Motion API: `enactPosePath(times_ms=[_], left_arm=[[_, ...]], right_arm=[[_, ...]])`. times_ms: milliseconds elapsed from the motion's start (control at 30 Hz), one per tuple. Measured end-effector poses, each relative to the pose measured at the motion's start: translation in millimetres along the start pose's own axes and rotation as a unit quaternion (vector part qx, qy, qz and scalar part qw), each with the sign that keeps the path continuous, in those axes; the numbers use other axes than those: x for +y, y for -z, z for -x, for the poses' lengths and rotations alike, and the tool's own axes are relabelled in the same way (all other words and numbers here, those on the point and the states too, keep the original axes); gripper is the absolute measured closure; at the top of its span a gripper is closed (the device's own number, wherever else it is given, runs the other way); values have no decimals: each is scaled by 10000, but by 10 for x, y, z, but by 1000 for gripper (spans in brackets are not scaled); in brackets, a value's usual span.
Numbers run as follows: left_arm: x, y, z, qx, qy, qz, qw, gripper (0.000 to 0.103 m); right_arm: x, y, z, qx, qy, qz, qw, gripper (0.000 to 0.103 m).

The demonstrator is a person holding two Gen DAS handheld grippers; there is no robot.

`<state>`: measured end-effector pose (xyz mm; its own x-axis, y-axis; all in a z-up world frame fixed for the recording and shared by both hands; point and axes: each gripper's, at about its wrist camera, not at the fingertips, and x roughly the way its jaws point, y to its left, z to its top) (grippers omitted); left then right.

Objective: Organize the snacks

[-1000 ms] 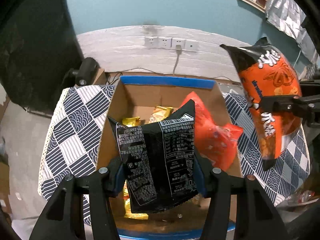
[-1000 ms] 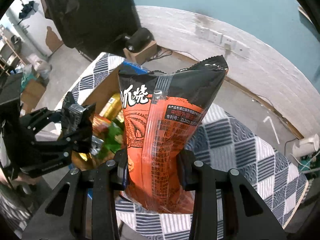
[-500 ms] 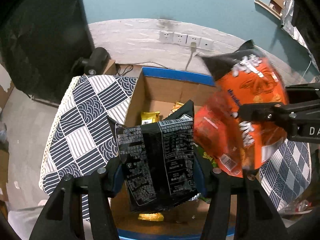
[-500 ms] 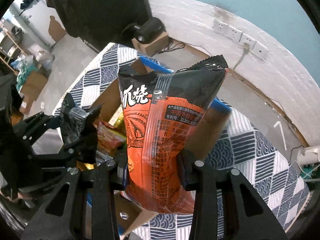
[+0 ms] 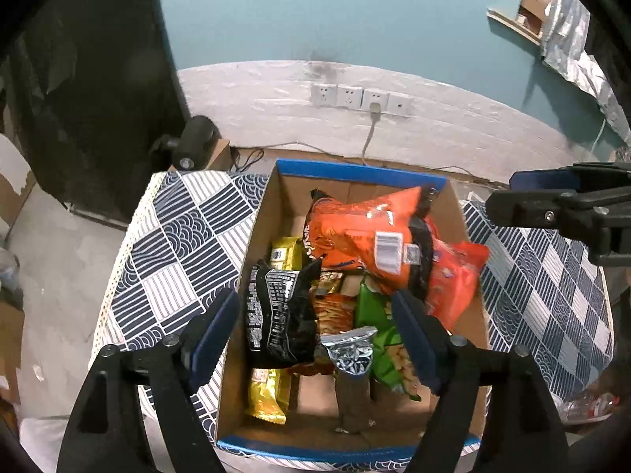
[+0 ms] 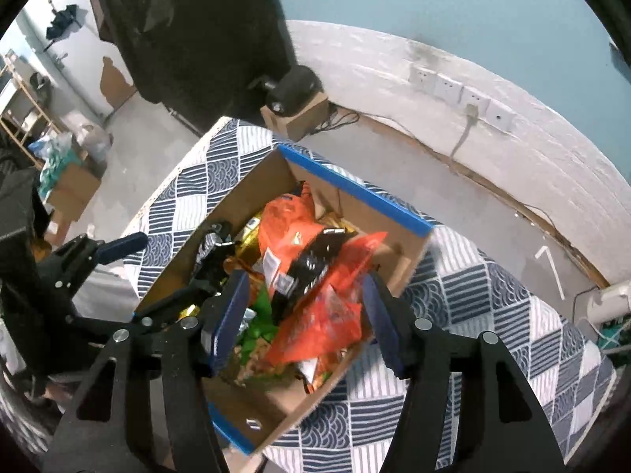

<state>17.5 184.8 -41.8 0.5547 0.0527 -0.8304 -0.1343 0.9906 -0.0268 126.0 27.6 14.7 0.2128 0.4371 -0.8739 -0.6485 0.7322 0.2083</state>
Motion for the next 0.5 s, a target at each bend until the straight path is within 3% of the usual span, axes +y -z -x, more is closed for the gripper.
enactPosePath(times_ms=[500], left_arm=[[-406, 95, 512, -491, -48, -415, 9979, 15]], right_arm=[[-144, 524, 764, -861, 398, -73, 9955, 35]])
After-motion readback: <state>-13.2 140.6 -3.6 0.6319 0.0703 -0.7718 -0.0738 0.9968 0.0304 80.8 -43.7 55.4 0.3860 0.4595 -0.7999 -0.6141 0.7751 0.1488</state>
